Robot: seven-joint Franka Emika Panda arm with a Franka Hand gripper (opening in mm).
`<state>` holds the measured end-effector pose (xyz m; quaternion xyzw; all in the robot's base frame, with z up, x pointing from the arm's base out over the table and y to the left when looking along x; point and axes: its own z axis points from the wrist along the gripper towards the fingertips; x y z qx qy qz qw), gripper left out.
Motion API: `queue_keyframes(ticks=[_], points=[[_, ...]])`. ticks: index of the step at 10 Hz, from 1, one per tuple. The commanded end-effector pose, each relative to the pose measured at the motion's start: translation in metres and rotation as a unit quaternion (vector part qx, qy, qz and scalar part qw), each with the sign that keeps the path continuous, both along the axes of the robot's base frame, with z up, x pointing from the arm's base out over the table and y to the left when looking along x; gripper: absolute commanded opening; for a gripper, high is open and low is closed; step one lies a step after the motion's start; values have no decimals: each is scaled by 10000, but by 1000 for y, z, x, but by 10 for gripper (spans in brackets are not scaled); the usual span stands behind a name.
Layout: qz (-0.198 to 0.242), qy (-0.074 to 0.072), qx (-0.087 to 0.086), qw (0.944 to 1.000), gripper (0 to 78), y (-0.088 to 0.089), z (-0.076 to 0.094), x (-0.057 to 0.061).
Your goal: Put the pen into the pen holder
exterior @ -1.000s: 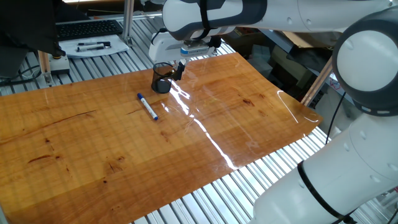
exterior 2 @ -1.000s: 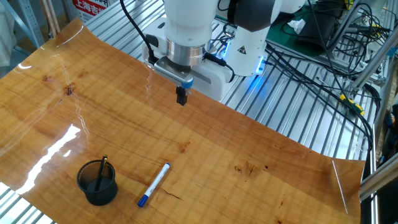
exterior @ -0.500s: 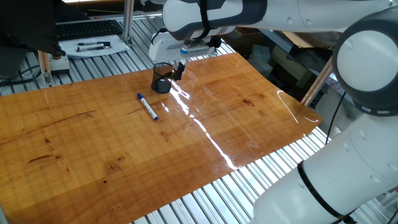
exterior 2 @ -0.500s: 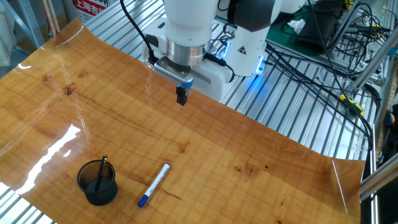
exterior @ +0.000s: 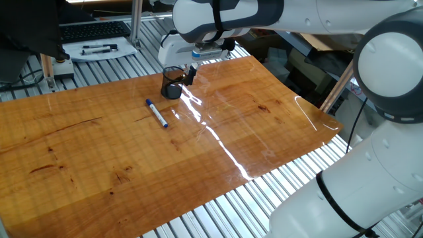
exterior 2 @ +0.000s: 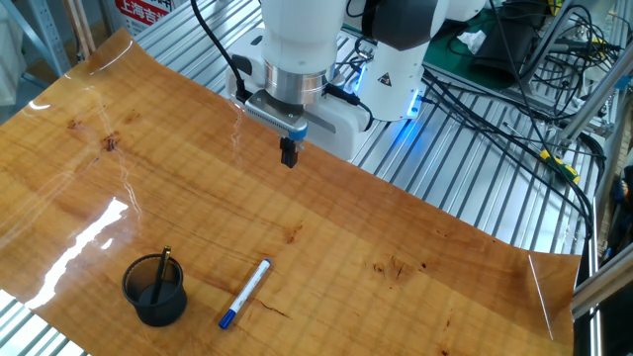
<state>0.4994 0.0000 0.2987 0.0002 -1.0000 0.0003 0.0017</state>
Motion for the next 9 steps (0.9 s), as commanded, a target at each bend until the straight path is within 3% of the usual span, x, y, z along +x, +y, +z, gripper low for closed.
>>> queue_keyframes(ticks=[1, 2, 3, 9], points=[[-32, 67, 299, 9995, 0, 0, 0, 0], [41, 65, 33, 10000, 0, 0, 0, 0], [68, 65, -59, 9999, 0, 0, 0, 0], [57, 92, -28, 9999, 0, 2, -5, 2]])
